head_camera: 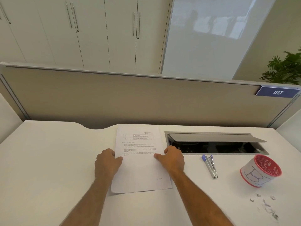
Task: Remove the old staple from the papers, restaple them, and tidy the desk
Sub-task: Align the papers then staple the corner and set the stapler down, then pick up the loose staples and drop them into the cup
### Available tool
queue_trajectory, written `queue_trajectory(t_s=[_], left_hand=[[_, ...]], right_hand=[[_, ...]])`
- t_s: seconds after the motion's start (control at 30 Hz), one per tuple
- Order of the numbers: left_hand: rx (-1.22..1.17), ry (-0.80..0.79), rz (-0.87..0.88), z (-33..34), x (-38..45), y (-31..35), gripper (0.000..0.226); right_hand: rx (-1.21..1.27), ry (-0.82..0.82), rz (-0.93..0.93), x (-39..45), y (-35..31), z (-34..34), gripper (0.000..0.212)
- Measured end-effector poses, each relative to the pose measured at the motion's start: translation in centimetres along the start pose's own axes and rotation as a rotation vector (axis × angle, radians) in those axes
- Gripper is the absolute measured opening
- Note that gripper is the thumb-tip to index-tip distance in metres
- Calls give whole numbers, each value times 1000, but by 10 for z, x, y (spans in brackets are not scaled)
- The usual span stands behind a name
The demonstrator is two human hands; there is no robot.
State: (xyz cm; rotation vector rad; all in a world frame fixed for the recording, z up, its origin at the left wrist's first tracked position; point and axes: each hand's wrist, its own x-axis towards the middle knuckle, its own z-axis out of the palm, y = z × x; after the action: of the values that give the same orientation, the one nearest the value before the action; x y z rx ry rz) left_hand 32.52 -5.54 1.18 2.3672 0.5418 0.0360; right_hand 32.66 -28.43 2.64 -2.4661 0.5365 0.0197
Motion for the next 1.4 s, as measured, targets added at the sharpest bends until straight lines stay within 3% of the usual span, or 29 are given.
queue_trajectory(t_s=[0.2, 0.33, 0.5, 0.6, 0.63, 0.67, 0.77, 0.83, 0.97, 1.17, 1.4], left_hand=[[211, 43, 55, -3, -5, -7, 47], [166, 121, 152, -3, -25, -11, 47], [-1, 142, 563, 28, -94, -7, 29], [-62, 24, 859, 50, -152, -7, 32], [-39, -86, 1012, 79, -218, 5, 35], [-9, -112, 1127, 90, -242, 5, 39], [84, -295, 1255, 105, -283, 4, 60], [258, -374, 1265, 114, -311, 14, 75], [421, -477, 1304, 128, -353, 13, 88], [453, -522, 1240, 142, -364, 27, 105], [474, -515, 1205, 161, -355, 67, 114]], right_hand=[[2, 4, -34, -8, 7, -4, 63], [265, 80, 4, -35, 20, -18, 53], [521, 163, -5, -109, 71, -51, 29], [615, 228, 62, -139, 109, -61, 13], [648, 349, 166, -187, 167, -93, 8], [648, 398, 176, -195, 183, -102, 5], [649, 460, 132, -204, 208, -124, 6], [600, 487, 89, -220, 233, -141, 7], [346, 457, 9, -265, 283, -149, 37], [47, 320, -26, -296, 331, -133, 63], [-199, 189, -54, -267, 351, -138, 92]])
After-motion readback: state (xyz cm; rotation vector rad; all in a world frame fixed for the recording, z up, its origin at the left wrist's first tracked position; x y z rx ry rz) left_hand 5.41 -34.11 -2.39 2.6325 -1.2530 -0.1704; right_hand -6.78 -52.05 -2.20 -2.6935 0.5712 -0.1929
